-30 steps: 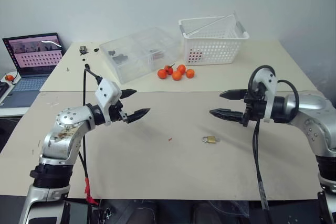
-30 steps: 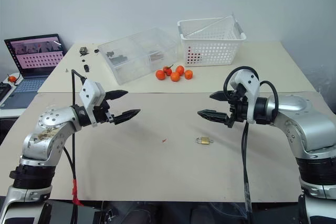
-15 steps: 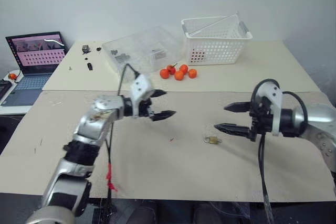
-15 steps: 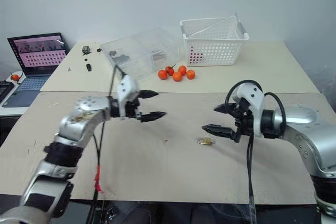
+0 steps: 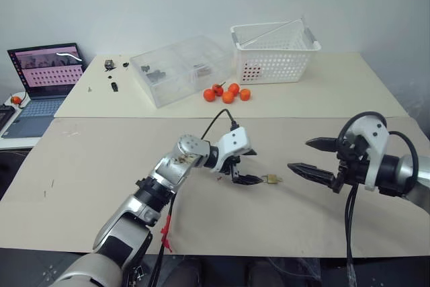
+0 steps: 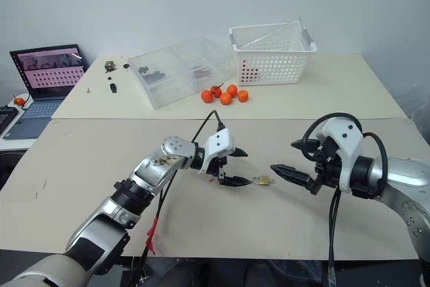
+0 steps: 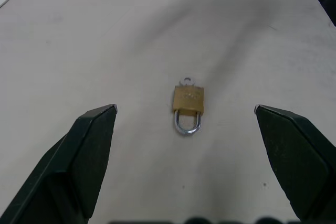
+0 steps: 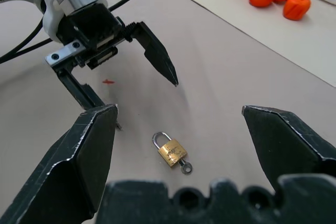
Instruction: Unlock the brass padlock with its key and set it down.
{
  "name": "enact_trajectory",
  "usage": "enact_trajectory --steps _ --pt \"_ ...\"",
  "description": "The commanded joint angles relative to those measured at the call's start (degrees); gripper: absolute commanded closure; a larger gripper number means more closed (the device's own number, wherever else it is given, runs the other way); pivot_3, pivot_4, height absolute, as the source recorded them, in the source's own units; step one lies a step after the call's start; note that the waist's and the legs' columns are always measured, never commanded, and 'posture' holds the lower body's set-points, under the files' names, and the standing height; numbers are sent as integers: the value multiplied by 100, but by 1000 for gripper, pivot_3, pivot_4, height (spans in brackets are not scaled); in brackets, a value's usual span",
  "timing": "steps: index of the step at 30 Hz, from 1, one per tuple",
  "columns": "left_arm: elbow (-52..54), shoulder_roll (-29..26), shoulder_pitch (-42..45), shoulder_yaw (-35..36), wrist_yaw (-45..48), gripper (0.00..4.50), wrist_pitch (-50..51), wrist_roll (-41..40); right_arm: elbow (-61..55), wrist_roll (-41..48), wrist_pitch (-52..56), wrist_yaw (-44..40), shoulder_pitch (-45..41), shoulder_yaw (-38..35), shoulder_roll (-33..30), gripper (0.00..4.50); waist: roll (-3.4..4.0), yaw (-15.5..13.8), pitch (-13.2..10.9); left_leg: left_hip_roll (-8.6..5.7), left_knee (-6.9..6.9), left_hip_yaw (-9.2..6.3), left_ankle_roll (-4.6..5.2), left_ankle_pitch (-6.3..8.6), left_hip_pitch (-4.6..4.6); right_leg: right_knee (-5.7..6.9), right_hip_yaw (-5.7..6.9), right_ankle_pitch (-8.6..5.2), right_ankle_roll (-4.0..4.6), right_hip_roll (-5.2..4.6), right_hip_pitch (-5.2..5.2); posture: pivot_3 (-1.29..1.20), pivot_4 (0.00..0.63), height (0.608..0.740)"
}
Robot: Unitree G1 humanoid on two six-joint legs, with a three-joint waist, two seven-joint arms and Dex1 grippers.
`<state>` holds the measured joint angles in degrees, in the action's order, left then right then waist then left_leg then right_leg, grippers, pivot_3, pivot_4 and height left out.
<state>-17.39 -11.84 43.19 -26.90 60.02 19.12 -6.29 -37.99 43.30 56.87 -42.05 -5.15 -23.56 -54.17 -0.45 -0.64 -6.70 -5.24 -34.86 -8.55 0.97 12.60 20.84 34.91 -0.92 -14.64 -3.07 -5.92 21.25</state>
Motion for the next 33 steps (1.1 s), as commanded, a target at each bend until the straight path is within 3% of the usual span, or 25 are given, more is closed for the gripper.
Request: enact_trajectory --steps 1,19,33 --pt "-201 134 165 -119 44 26 -395 234 -329 181 49 185 149 -398 20 0 1 5 1 0 0 1 3 2 -1 0 0 0 0 0 -1 0 150 740" --pt "-1557 1282 573 -342 -384 26 -783 1014 -685 425 52 719 817 -898 70 0 0 11 0 3 -6 63 11 6 1 1 -1 -2 -7 2 -8 0 150 740" --pt "-1800 1166 446 -379 -461 26 -1014 1352 -551 395 5 775 730 -764 -1 0 0 -1 0 10 -8 70 15 8 0 4 -3 -2 -7 13 -8 0 150 740"
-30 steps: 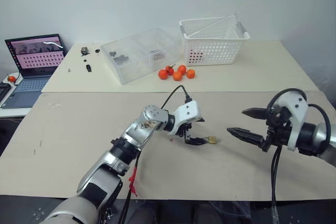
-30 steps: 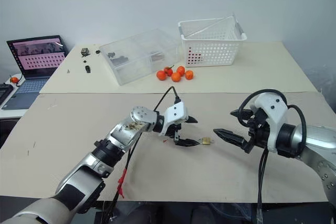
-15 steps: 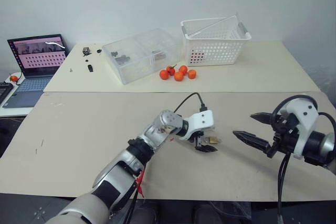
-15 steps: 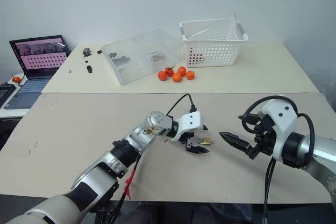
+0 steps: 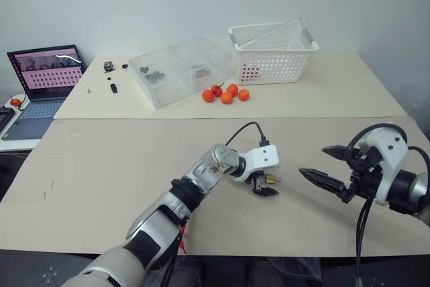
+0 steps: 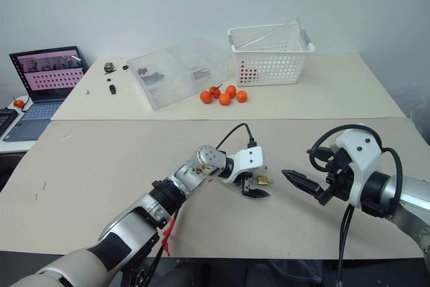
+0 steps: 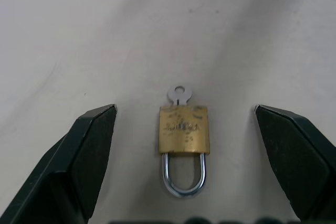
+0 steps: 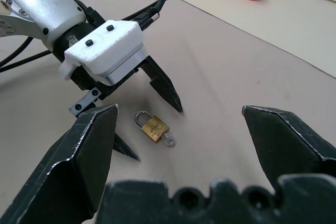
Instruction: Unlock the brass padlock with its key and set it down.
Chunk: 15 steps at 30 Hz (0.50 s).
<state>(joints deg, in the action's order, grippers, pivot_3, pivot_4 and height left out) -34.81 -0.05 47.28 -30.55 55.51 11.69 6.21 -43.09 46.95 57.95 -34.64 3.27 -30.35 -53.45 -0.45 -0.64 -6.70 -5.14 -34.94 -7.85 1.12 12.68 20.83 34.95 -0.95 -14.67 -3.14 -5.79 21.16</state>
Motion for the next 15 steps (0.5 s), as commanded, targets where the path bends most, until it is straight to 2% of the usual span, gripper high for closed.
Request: enact_trajectory --steps 1,4,7,14,15 --pt "-104 -6 26 -33 -13 26 -327 131 -27 15 -107 29 -135 -49 -80 0 0 -4 0 0 0 0 0 0 0 0 0 0 0 0 0 0 150 740" --pt "-218 86 7 15 -33 26 -329 106 1 -19 -124 0 -173 7 -112 0 0 -5 0 0 0 0 0 0 0 -1 0 0 0 -1 0 0 150 740" --pt "-362 196 -3 49 -51 679 -321 71 23 -11 -114 -4 -218 18 -141 0 0 -14 0 -1 -1 0 0 0 0 0 0 0 0 -1 -2 0 150 740" --pt "-531 400 -18 192 -48 3473 -117 -5 10 -6 -68 6 -246 24 -189 0 0 -14 0 -3 -10 0 0 0 0 -2 0 5 -8 -3 -8 0 150 740" --pt "-534 395 -18 212 -41 3670 -97 -5 9 0 -61 8 -249 21 -196 0 0 -12 0 -2 -10 0 0 0 0 -2 0 5 -9 -2 -8 0 150 740"
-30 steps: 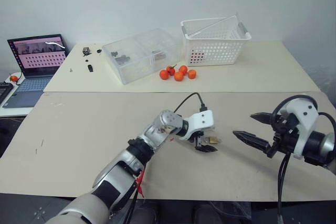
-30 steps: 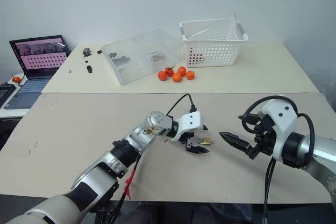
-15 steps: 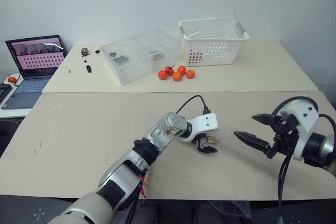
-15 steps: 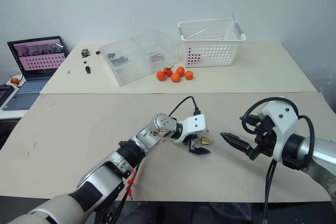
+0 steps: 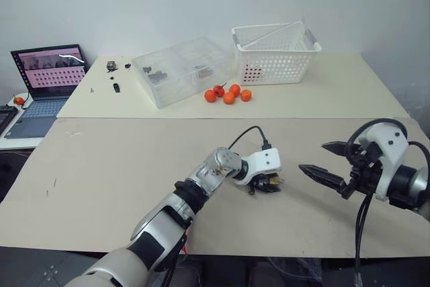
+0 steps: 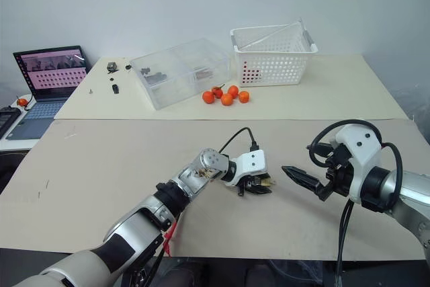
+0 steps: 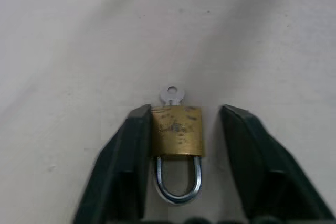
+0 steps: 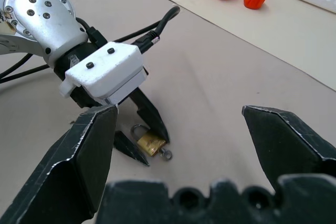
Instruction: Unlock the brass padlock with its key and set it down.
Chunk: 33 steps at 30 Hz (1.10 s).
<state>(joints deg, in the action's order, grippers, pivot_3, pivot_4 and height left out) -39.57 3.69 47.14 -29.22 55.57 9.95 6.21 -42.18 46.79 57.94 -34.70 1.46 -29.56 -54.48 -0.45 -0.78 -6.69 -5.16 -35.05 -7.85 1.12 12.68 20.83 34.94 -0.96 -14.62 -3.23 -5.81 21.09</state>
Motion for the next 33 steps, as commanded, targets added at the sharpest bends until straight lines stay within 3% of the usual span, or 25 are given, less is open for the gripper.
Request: enact_trajectory --steps 1,9,13,18,25,29,33 --pt "-58 11 -5 94 -40 3667 86 -3 -83 22 -53 16 -74 -59 -97 0 0 3 0 0 0 0 0 0 -1 0 0 0 0 0 0 0 150 740" --pt "211 -247 86 347 98 3667 263 -130 -62 -80 -134 -118 -112 198 -259 0 0 27 0 6 1 2 1 0 -7 1 -3 0 0 6 0 0 150 740" --pt "769 -398 163 714 448 3667 897 -607 -67 -232 -257 -278 -128 494 -406 0 1 46 0 14 5 2 2 1 -7 5 -2 0 0 19 6 0 150 740" --pt "1563 -1103 134 785 1201 3667 1411 -909 -104 -499 -503 -510 -147 976 -548 0 4 50 2 18 5 1 3 2 -9 4 -2 0 1 27 8 0 150 740" --pt "2178 -1879 405 1018 2463 3667 2671 -1878 -202 -1740 -1649 -698 -26 2158 -614 0 7 72 4 16 4 -2 3 2 -10 3 -1 0 0 25 9 0 150 740" --pt "2067 -2252 564 1016 3425 3667 2599 -2288 -156 -2335 -2306 -810 -43 2626 -552 0 12 101 6 14 2 -4 3 2 -9 1 0 -1 -1 24 10 0 150 740" --pt "1896 -2546 783 788 3693 3667 2754 -2929 -89 -2947 -2906 -740 -225 3032 -383 0 12 151 6 16 3 -8 3 2 -10 1 -2 -1 0 24 11 0 150 740"
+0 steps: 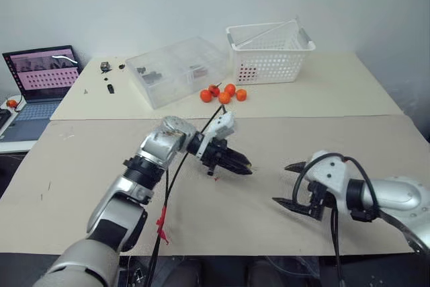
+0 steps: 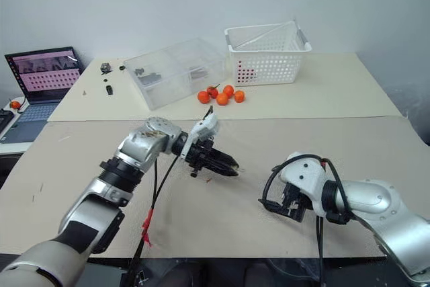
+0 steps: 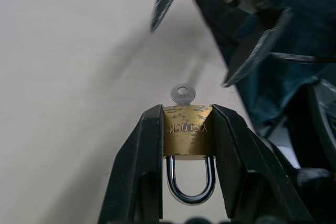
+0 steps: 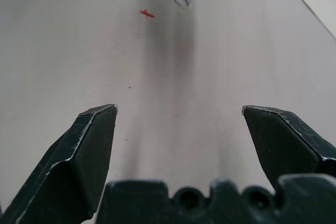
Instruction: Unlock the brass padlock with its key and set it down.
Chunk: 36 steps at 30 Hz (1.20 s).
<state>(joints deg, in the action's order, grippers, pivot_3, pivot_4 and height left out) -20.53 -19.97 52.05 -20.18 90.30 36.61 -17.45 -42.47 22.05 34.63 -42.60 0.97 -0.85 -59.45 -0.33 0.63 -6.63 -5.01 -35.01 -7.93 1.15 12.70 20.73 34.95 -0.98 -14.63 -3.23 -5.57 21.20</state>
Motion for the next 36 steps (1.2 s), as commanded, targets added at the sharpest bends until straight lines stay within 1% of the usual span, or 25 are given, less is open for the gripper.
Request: enact_trajectory --steps 1,4,6,8,11,14,16,18,21,26,36 --pt "37 -330 322 -295 220 3667 153 -894 -56 -646 -752 76 -188 244 157 0 0 11 0 0 0 -9 0 0 -1 0 -1 0 0 0 1 0 150 740" --pt "107 -778 402 -913 220 3667 113 -1696 26 -1048 -1222 98 -37 303 257 0 3 24 2 4 1 -30 0 0 -2 3 -3 0 0 3 2 0 150 740" --pt "67 -1072 502 -1400 220 3667 -78 -2143 -14 -1253 -1569 191 243 169 402 0 7 16 5 1 6 -39 0 0 -5 4 -10 -1 1 3 4 0 150 740" --pt "2 -1237 608 -1725 220 3667 -198 -2472 -72 -1352 -1770 236 430 89 525 0 9 8 6 2 6 -48 0 0 -4 5 -9 -1 1 6 6 0 150 740" --pt "-217 -1333 853 -2132 220 3667 -276 -2981 -140 -1904 -2402 295 812 159 573 0 11 -22 7 -5 2 -52 0 0 -1 4 -9 0 1 3 5 0 150 740" --pt "-623 -1231 1102 -2398 220 3667 -302 -3337 -183 -2243 -2848 498 1074 120 813 0 8 -24 6 -11 -4 -53 1 0 -3 4 -9 -2 -1 3 3 0 150 740" --pt "-779 -1194 1215 -2596 220 3667 -362 -3512 -236 -2370 -2993 583 1088 73 975 0 6 -6 4 -10 -4 -53 1 0 -5 4 -9 -7 -10 6 4 0 150 740" --pt "-899 -1143 1302 -2770 220 3667 -375 -3674 -302 -2439 -3059 614 1029 37 1097 0 5 22 4 -8 -2 -52 1 0 -10 4 -12 -26 -40 12 4 0 150 740" --pt "-1150 -971 1398 -2998 220 3667 -466 -3731 -393 -2478 -3029 682 873 -73 1247 0 1 27 1 -7 4 -52 2 1 -22 5 -20 -30 -38 24 4 0 150 740" --pt "-1264 -928 1462 -3317 220 3667 -617 -3827 -520 -2377 -2878 629 661 -228 1384 0 1 23 1 -1 8 -53 3 1 -30 6 -20 -36 -34 33 4 0 150 740" --pt "-1271 -1021 1629 -3628 220 3667 -700 -4053 -1084 -2263 -2354 509 859 -39 1583 0 2 11 2 -4 6 -54 9 5 -25 10 -27 -32 -21 24 3 0 150 740"
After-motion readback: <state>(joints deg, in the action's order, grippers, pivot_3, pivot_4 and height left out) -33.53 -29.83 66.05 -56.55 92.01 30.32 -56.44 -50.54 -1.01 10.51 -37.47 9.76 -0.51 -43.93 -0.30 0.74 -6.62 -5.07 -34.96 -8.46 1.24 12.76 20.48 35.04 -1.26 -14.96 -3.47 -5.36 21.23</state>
